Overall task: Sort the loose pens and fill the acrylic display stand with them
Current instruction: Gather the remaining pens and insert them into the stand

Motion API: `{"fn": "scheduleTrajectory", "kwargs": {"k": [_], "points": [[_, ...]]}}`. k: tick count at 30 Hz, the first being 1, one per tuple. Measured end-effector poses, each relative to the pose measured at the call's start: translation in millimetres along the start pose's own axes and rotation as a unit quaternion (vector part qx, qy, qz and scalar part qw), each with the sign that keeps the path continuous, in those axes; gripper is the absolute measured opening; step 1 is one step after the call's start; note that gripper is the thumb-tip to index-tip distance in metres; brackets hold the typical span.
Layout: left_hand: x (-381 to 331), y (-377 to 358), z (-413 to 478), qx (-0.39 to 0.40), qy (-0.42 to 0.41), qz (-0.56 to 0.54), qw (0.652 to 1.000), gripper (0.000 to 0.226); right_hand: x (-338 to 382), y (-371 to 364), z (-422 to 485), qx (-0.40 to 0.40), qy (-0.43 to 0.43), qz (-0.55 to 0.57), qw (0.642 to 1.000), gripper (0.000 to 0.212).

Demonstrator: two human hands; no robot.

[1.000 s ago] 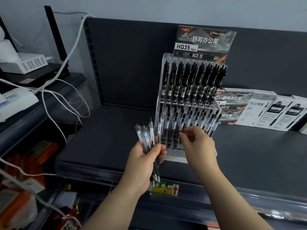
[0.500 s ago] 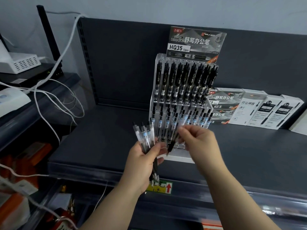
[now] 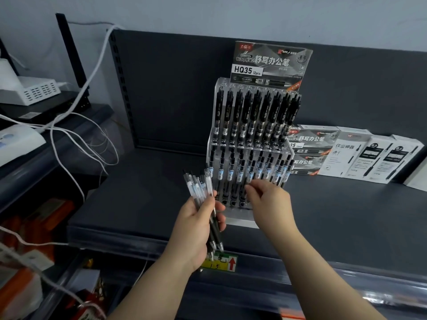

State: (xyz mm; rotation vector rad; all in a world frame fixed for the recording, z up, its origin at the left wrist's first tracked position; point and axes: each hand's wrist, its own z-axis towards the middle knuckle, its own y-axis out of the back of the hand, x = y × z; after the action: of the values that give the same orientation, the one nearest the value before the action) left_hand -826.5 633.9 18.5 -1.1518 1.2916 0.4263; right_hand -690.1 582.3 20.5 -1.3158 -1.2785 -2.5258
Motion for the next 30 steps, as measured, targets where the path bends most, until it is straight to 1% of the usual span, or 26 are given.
{"fn": "scheduleTrajectory", "kwargs": {"k": [4, 7, 10, 11, 12, 15, 17, 20, 22, 24, 25, 27, 30], "points": [[0.2, 1.5, -1.9, 0.015, -0.015, 0.035, 0.999, 0.009, 0.9, -0.6, 2.0, -0.002, 0.013, -0.025, 1.0, 0.02], [0.4, 1.5, -3.7, 0.031, -0.018, 0.053, 0.998, 0.008, 1.1, 0.4, -0.4, 0.009, 0.002, -0.027, 1.0, 0.018], [-0.2, 0.9, -4.6, 0.045, -0.011, 0.05, 0.998, 0.009, 3.6, 5.8, -5.9, -0.026, -0.015, 0.03, 0.999, 0.004], [-0.3, 0.6, -4.9, 0.048, -0.009, 0.05, 0.998, 0.01, 6.9, 9.0, -8.6, -0.031, -0.019, 0.055, 0.998, 0.005], [-0.2, -0.2, -4.9, 0.05, -0.006, 0.051, 0.997, 0.011, 11.3, 12.3, -11.2, -0.017, -0.024, 0.085, 0.996, 0.005], [0.8, -4.3, -5.5, 0.065, 0.002, 0.061, 0.996, 0.014, 26.6, 18.7, -20.9, 0.104, -0.037, 0.192, 0.975, 0.008], [2.6, -7.6, -5.5, 0.073, 0.006, 0.071, 0.995, 0.015, 29.8, 19.7, -24.0, 0.156, -0.044, 0.23, 0.96, 0.011], [4.2, -10.3, -5.5, 0.074, 0.01, 0.072, 0.995, 0.014, 24.3, 19.5, -23.0, 0.17, -0.072, 0.289, 0.939, 0.013], [3.4, -11.5, -5.2, 0.083, 0.009, 0.064, 0.994, 0.014, 19.2, 20.5, -22.1, 0.185, -0.091, 0.345, 0.916, 0.012], [2.1, -12.9, -4.3, 0.088, 0.008, 0.057, 0.994, 0.014, 16.0, 21.2, -21.4, 0.211, -0.089, 0.383, 0.895, 0.011], [1.9, -13.7, -3.2, 0.087, 0.008, 0.055, 0.995, 0.015, 15.3, 21.5, -21.1, 0.219, -0.086, 0.388, 0.891, 0.011], [2.2, -14.4, -1.2, 0.077, 0.007, 0.053, 0.996, 0.015, 14.3, 22.2, -19.6, 0.208, -0.093, 0.386, 0.894, 0.011], [3.3, -14.7, 1.3, 0.055, -0.005, 0.061, 0.997, 0.015, 12.9, 26.8, -14.5, 0.138, -0.116, 0.392, 0.902, 0.01]]}}
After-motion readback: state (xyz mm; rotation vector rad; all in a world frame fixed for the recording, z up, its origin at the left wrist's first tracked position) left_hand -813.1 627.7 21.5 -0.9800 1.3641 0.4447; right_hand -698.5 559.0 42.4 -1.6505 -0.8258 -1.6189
